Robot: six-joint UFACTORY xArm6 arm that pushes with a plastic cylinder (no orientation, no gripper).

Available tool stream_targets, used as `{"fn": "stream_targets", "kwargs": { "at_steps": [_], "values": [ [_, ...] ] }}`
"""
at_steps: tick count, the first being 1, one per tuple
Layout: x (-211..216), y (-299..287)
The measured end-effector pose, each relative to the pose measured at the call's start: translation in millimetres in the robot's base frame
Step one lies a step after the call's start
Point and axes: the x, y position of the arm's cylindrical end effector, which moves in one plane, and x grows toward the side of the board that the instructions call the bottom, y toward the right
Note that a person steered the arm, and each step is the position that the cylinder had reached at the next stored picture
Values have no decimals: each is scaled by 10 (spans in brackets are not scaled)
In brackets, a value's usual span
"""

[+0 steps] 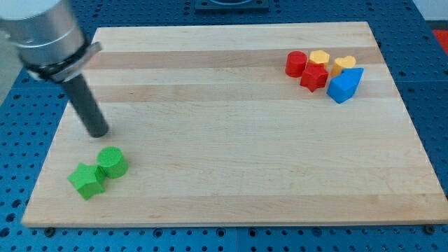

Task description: Move the green blocks towards the center

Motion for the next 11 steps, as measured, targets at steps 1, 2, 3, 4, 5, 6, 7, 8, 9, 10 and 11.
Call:
{"fn": "stream_targets", "kwargs": {
  "at_steps": [1,2,3,4,5,6,7,8,9,10,11],
  "values": [
    [291,-371],
    [615,-584],
    [976,-620],
    [1090,-569],
    [1075,-385],
    [1066,-177],
    [1002,-5],
    [902,191],
    [820,408],
    [699,573],
    [542,739]
  ]
}}
